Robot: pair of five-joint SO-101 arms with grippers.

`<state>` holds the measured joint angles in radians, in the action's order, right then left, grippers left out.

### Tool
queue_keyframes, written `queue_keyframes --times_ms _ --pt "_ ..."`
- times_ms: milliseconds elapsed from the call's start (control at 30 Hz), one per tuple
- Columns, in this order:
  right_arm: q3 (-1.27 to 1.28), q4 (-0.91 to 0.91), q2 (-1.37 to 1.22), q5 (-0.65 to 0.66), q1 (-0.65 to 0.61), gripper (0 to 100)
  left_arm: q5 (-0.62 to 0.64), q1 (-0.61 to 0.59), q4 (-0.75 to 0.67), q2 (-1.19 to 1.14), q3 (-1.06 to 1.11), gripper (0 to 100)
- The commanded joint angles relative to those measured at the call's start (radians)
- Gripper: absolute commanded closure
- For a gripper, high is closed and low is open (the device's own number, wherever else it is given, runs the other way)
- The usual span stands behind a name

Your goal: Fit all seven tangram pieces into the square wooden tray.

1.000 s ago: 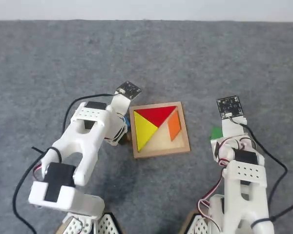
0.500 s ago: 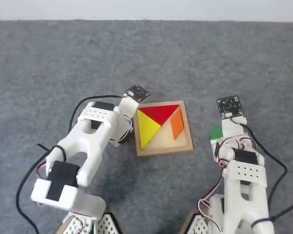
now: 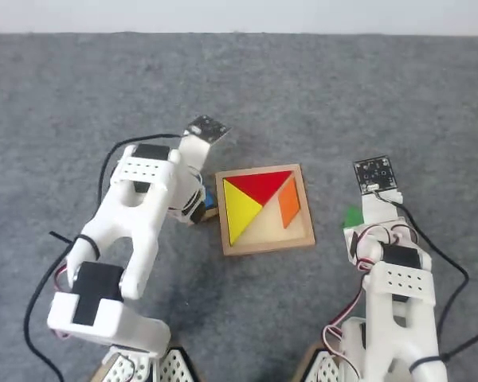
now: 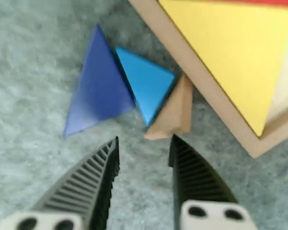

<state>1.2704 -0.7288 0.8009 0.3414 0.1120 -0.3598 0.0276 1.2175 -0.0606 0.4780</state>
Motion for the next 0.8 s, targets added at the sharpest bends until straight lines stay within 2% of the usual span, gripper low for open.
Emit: queue_keyframes --times_ms 0,200,533,767 --pt "-0.006 0.018 0.028 0.012 -0.007 99.0 0.011 0.021 0.011 -0.005 -0.076 82" --pt "-0.006 0.018 0.028 0.012 -0.007 99.0 -0.003 0.094 0.009 -0.011 -0.064 82" --pt "-0.006 0.018 0.028 0.012 -0.007 99.0 -0.003 0.112 0.051 0.0 -0.042 82" --pt "-0.008 0.018 0.028 0.012 -0.007 99.0 -0.002 0.166 0.017 0.0 -0.008 82"
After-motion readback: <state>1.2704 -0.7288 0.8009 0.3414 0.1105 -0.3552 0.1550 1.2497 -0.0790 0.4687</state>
